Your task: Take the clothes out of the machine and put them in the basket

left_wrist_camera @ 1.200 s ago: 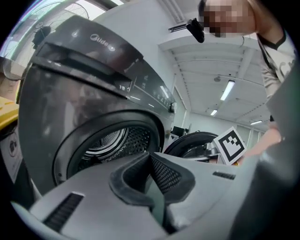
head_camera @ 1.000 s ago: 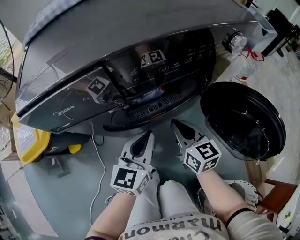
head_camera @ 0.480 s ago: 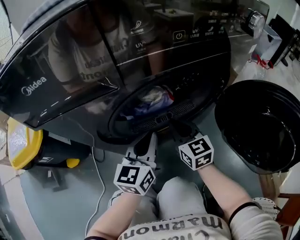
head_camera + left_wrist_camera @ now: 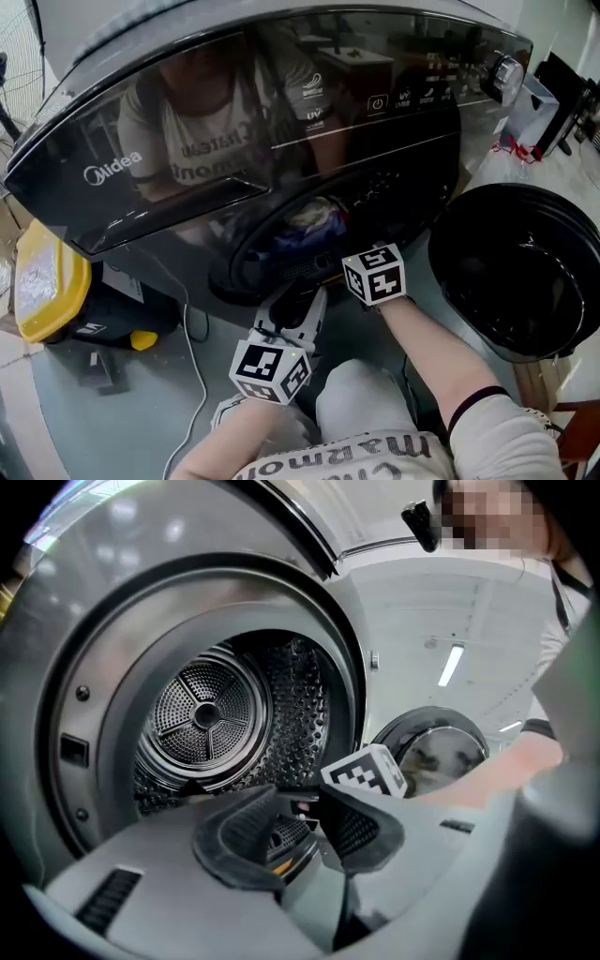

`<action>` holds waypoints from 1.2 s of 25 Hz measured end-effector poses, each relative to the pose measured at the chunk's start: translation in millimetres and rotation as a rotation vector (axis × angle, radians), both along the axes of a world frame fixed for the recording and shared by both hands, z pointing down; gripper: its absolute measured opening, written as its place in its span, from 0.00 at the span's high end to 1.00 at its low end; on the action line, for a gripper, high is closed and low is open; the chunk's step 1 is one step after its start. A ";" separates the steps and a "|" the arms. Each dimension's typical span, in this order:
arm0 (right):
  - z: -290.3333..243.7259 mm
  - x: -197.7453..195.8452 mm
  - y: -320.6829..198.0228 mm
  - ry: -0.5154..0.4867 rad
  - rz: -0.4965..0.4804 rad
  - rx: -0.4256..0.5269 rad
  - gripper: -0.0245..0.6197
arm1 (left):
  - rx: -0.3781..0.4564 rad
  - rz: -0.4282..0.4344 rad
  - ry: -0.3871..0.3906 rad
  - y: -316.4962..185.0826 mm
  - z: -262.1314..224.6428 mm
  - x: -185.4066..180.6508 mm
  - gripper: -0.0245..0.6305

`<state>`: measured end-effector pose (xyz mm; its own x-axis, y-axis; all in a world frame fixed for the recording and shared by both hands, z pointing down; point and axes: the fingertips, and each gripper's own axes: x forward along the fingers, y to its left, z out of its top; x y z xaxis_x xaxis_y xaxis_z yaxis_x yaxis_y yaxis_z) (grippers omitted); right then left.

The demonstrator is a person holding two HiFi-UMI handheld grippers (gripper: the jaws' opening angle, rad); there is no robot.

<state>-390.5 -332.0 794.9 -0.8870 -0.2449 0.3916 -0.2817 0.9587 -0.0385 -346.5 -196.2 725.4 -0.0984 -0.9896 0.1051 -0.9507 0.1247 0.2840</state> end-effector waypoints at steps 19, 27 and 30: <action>61.8 -70.0 -32.6 0.338 0.095 -0.039 0.58 | 0.033 -0.040 -0.034 35.5 -8.3 -9.6 0.75; 89.6 -63.4 -29.5 0.620 0.011 0.168 0.70 | 0.030 -0.063 -0.029 41.3 -5.9 -10.0 0.75; 92.8 -62.5 -28.4 0.661 -0.037 0.268 0.82 | 0.028 -0.078 -0.025 44.6 -4.2 -12.9 0.75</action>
